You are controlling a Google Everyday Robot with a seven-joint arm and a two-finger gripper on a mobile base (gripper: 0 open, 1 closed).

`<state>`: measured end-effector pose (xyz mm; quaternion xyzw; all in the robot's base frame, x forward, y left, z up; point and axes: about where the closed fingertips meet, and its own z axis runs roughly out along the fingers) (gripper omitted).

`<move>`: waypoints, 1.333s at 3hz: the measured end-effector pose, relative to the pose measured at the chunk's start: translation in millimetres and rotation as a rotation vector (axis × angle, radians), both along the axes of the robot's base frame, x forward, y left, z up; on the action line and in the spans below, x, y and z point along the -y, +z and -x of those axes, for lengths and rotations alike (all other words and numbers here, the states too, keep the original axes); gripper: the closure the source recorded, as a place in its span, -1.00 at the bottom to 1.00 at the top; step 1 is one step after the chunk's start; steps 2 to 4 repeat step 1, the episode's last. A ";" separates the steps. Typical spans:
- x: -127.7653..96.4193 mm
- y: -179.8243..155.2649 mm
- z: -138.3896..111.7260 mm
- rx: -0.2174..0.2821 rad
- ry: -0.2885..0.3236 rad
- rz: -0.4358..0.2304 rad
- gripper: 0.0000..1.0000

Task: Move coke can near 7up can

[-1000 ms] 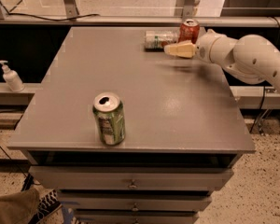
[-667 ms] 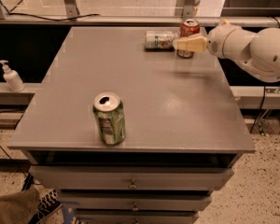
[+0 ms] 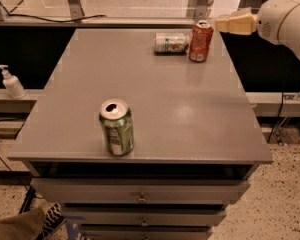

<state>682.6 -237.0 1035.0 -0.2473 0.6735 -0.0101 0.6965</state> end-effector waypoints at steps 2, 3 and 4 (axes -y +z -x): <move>14.3 13.2 2.1 0.037 -0.052 -0.010 -1.00; 14.3 13.2 2.1 0.037 -0.052 -0.010 -1.00; 14.3 13.2 2.1 0.037 -0.052 -0.010 -1.00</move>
Offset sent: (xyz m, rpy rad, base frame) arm 0.0000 0.0000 0.0000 0.0000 0.0000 0.0000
